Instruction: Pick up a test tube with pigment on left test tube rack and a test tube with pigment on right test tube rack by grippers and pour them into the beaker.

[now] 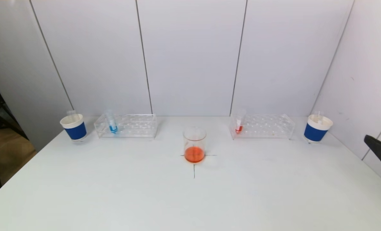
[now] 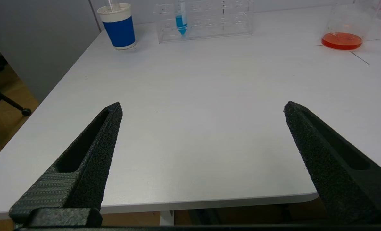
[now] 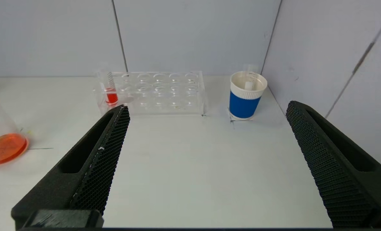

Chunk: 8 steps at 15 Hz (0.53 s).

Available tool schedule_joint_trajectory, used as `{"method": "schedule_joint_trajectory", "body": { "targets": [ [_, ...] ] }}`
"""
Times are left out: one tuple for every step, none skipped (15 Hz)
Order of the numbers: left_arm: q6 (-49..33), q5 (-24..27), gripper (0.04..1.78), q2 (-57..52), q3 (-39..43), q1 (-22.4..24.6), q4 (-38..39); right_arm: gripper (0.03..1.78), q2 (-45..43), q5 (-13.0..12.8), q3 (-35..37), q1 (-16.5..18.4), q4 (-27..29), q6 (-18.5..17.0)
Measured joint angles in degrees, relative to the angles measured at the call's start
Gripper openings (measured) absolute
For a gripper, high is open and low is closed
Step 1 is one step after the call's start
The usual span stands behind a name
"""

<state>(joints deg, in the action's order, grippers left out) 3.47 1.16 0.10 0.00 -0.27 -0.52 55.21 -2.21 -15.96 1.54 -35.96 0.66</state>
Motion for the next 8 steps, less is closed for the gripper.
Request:
{"method": "schedule_joint_trajectory", "body": {
  "targets": [
    [0.02, 0.02, 1.76, 0.0, 0.0, 0.02, 0.0, 1.78, -4.74, 0.37, 1.6, 0.0, 2.84, 0.0],
    [0.0, 0.02, 1.76, 0.0, 0.0, 0.0, 0.0, 1.78, -9.26, 0.8, 2.71, -0.05, 6.08, -0.02],
    [0.02, 0.0, 1.76, 0.0, 0.0, 0.0, 0.0, 1.78, -13.87, 1.17, 3.5, -0.05, 9.97, -0.04],
    [0.02, 0.0, 1.76, 0.0, 0.0, 0.0, 0.0, 1.78, -18.86, 1.52, 4.08, -0.05, 14.56, -0.06],
    [0.02, 0.02, 1.76, 0.0, 0.0, 0.0, 0.0, 1.78, -23.43, 1.77, 4.5, -0.05, 18.58, -0.06],
    [0.02, 0.02, 1.76, 0.0, 0.0, 0.0, 0.0, 1.78, -27.87, 1.94, 4.85, -0.05, 22.85, -0.06],
    [0.02, 0.0, 1.76, 0.0, 0.0, 0.0, 0.0, 1.78, -32.09, 1.96, 5.11, -0.05, 26.71, -0.04],
    [0.02, 0.02, 1.76, 0.0, 0.0, 0.0, 0.0, 1.78, -36.19, 1.77, 5.44, -0.22, 30.7, -0.02]
  ]
}}
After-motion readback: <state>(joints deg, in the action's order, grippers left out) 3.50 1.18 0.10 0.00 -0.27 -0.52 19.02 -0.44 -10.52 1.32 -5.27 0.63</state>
